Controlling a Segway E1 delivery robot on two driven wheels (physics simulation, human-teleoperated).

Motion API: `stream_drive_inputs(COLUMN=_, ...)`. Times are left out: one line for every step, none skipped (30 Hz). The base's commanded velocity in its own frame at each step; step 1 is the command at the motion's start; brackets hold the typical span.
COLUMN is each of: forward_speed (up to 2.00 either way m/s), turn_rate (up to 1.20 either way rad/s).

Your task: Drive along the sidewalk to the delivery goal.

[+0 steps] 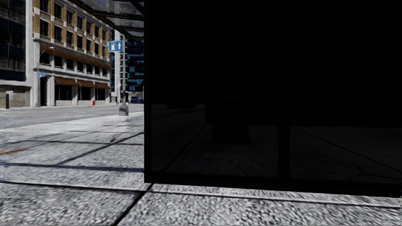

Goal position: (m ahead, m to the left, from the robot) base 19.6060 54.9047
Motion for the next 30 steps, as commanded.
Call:
stream_drive_inputs(forward_speed=0.60, turn_rate=0.62)
stream_drive_inputs(forward_speed=0.62, turn_rate=0.62)
stream_drive_inputs(forward_speed=0.63, turn_rate=0.62)
stream_drive_inputs(forward_speed=0.66, turn_rate=0.63)
stream_drive_inputs(forward_speed=0.66, turn_rate=0.63)
stream_drive_inputs(forward_speed=0.68, turn_rate=0.64)
stream_drive_inputs(forward_speed=0.68, turn_rate=0.64)
stream_drive_inputs(forward_speed=0.69, turn_rate=0.64)
stream_drive_inputs(forward_speed=0.71, turn_rate=0.64)
stream_drive_inputs(forward_speed=0.72, turn_rate=0.65)
stream_drive_inputs(forward_speed=0.72, turn_rate=0.65)
stream_drive_inputs(forward_speed=0.72, turn_rate=0.66)
stream_drive_inputs(forward_speed=0.73, turn_rate=0.68)
stream_drive_inputs(forward_speed=0.73, turn_rate=0.68)
stream_drive_inputs(forward_speed=0.74, turn_rate=0.68)
stream_drive_inputs(forward_speed=0.75, turn_rate=0.68)
stream_drive_inputs(forward_speed=0.75, turn_rate=0.68)
stream_drive_inputs(forward_speed=0.75, turn_rate=0.68)
stream_drive_inputs(forward_speed=0.76, turn_rate=0.68)
stream_drive_inputs(forward_speed=0.76, turn_rate=0.68)
stream_drive_inputs(forward_speed=0.76, turn_rate=0.68)
stream_drive_inputs(forward_speed=0.76, turn_rate=0.68)
stream_drive_inputs(forward_speed=0.77, turn_rate=0.68)
stream_drive_inputs(forward_speed=0.77, turn_rate=0.69)
stream_drive_inputs(forward_speed=0.77, turn_rate=0.69)
stream_drive_inputs(forward_speed=0.77, turn_rate=0.69)
stream_drive_inputs(forward_speed=0.77, turn_rate=0.70)
stream_drive_inputs(forward_speed=0.77, turn_rate=0.70)
stream_drive_inputs(forward_speed=0.77, turn_rate=0.70)
stream_drive_inputs(forward_speed=0.77, turn_rate=0.70)
